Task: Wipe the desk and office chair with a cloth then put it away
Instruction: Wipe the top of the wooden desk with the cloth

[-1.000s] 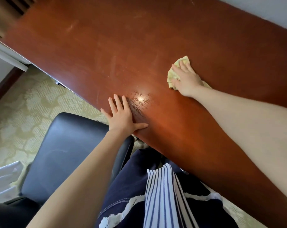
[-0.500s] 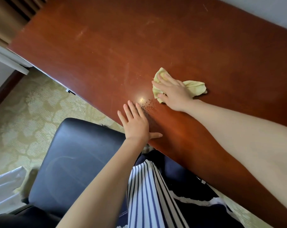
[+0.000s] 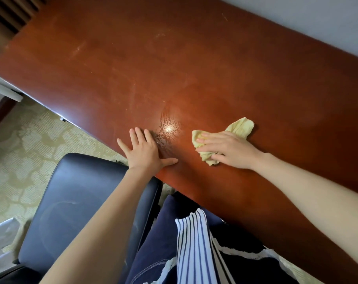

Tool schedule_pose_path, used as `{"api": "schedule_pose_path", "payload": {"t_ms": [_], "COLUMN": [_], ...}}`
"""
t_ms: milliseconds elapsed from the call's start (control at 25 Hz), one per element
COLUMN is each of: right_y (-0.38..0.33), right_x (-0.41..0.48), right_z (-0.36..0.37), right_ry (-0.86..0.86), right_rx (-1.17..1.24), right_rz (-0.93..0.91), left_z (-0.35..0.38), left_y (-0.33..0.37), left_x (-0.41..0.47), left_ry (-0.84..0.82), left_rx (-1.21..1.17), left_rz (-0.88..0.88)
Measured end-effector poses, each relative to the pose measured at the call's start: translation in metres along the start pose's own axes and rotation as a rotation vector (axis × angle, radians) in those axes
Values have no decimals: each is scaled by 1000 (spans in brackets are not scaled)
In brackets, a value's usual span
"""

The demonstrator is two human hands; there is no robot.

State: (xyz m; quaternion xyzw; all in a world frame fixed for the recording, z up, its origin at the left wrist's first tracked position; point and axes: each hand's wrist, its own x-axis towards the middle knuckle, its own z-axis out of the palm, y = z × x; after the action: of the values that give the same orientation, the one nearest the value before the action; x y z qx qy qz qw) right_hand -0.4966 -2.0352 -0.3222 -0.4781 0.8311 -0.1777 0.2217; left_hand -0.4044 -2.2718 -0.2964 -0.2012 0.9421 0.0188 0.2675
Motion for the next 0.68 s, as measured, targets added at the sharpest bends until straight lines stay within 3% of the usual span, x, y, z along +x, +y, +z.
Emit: {"api": "schedule_pose_path", "payload": {"t_ms": [280,440,520,600,680], "right_y": [112,131,129,115,96], "right_x": [-33,1,30,53,65], "right_z": [-61,-72,-74,-70,-61], "right_ry": [266,540,584,528,442], "right_rx": [16,134,179,163,125], "right_rz": [499,936,1098,982,701], "left_z": [15,17,12,8,2], "left_y": [58,79,89,94,96], "left_x": [-9,-4,2,9,18], "left_ry": [65,73,68,76,80], "left_rx": [-31,-49,-119,-166,-171], "left_rz": [113,200,241,260,252]}}
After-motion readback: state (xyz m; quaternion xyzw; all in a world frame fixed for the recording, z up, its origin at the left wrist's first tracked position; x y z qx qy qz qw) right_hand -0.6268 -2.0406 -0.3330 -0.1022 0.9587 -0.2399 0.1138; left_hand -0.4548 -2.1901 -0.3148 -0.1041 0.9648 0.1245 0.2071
